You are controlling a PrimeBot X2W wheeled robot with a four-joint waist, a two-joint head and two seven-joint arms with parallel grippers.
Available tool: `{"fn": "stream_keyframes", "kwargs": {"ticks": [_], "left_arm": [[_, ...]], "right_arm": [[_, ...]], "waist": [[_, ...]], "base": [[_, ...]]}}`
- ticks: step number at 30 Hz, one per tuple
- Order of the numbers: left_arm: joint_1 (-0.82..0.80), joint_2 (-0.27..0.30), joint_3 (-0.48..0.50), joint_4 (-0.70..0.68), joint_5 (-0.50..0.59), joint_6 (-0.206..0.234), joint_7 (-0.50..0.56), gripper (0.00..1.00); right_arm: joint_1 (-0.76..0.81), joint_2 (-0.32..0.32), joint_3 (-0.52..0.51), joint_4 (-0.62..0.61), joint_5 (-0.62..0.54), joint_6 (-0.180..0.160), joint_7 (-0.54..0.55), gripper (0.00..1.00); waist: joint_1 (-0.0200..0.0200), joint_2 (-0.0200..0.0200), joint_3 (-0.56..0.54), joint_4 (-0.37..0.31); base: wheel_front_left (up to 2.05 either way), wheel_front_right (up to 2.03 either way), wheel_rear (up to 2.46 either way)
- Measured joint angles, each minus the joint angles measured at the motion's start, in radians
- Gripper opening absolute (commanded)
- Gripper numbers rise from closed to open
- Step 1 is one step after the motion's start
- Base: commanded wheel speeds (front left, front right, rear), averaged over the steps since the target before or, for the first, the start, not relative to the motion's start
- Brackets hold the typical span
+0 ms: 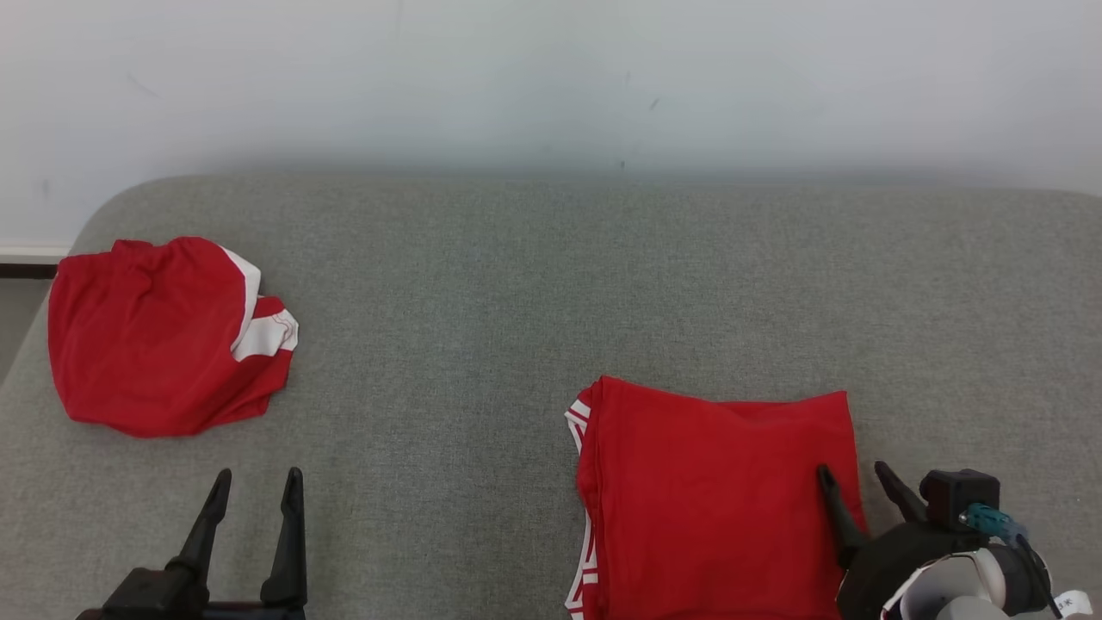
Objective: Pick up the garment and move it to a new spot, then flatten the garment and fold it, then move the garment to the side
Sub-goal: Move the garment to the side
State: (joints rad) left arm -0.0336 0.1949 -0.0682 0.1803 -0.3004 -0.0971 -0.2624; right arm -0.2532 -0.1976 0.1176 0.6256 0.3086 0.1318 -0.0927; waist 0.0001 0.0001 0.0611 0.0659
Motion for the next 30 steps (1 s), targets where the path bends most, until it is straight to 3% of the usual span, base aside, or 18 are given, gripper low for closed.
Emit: {"fn": "stream_keyframes", "kwargs": {"ticks": [9, 10, 11, 19, 30], "left_arm": [[-0.015, -0.003, 0.013, -0.005, 0.009, -0.001, 0.000, 1.00], [-0.015, -0.004, 0.016, -0.006, 0.009, -0.001, 0.000, 1.00], [-0.015, -0.005, 0.020, -0.007, 0.009, -0.001, 0.000, 1.00], [-0.017, -0.012, 0.041, -0.015, 0.015, -0.001, 0.000, 1.00], [-0.096, -0.024, 0.067, -0.075, 0.054, -0.004, 0.000, 1.00]], "right_arm": [[-0.061, 0.025, 0.024, 0.188, 0.019, 0.000, -0.043, 1.00], [-0.065, 0.029, 0.032, 0.195, 0.026, 0.000, -0.050, 0.45], [-0.067, 0.030, 0.042, 0.201, 0.035, 0.000, -0.056, 0.00], [-0.138, 0.022, 0.105, 0.226, 0.086, 0.000, -0.058, 0.00], [-0.449, -0.073, 0.146, 0.223, 0.103, 0.000, -0.021, 0.00]], "waist": [[0.0000, 0.0000, 0.026, 0.011], [0.0000, 0.0000, 0.027, 0.012], [-0.0001, -0.0001, 0.028, 0.012], [0.0000, -0.0001, 0.053, 0.000], [0.0001, 0.0000, 0.165, -0.013]], "base": [[0.00, 0.00, 0.00], [0.00, 0.00, 0.00], [0.00, 0.00, 0.00], [0.00, 0.00, 0.00], [0.00, 0.00, 0.00]]}}
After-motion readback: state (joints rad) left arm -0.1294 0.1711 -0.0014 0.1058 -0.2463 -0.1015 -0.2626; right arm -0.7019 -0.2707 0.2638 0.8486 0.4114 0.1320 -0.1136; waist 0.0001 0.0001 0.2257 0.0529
